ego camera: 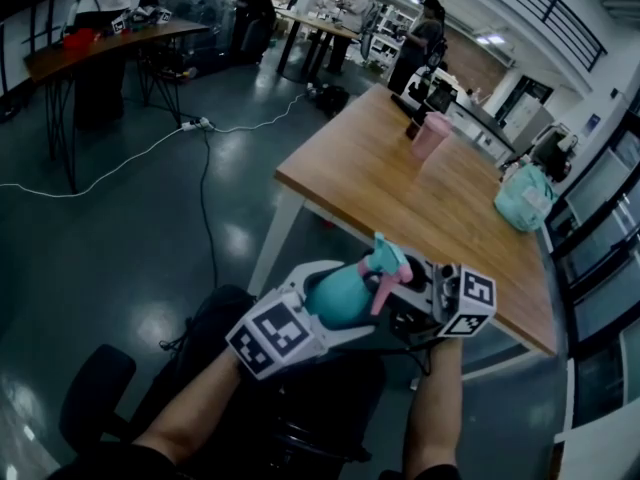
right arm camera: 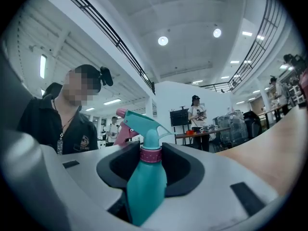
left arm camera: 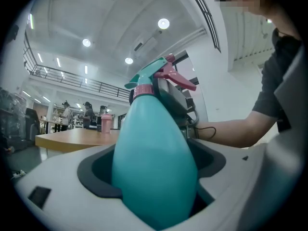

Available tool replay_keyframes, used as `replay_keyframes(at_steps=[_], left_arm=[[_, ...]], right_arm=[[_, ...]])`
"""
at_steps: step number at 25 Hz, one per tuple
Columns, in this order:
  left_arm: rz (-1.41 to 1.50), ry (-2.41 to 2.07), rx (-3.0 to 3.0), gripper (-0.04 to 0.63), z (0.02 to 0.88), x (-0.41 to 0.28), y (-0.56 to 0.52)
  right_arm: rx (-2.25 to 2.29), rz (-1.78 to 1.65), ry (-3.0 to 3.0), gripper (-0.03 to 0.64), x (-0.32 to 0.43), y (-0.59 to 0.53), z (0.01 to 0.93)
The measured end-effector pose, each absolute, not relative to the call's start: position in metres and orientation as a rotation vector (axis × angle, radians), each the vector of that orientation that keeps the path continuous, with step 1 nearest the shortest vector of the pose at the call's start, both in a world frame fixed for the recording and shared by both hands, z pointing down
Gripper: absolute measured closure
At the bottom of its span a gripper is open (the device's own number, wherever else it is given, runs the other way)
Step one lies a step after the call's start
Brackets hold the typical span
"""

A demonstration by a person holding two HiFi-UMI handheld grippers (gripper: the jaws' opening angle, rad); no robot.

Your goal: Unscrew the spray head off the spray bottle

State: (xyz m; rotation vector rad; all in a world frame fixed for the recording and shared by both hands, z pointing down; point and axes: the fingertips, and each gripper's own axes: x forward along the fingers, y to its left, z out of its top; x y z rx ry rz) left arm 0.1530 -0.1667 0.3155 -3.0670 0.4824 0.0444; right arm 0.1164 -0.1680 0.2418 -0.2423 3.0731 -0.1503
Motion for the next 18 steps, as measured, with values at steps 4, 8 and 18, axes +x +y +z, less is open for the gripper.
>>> replay_keyframes(at_steps=[4,8,18], left_arm=[[0.036,0.580,-3.047,0.166,0.315,0.148,-0.178],[0.026,0.682,-3.036,0.166,0.316,0.144,-0.190],[-0.073,0.909,-2.961,0.166,0.328,0.150,-0.210]], right_arm=[[-0.419,-0.124,3.044,0.439,0.121,-0.178,0.240],[-0.651,-0.073,3.027,0.439,0.137,-0.182,0.244],[-1.049,0.026,2.840,0.511,0.149,-0.143,0.230]])
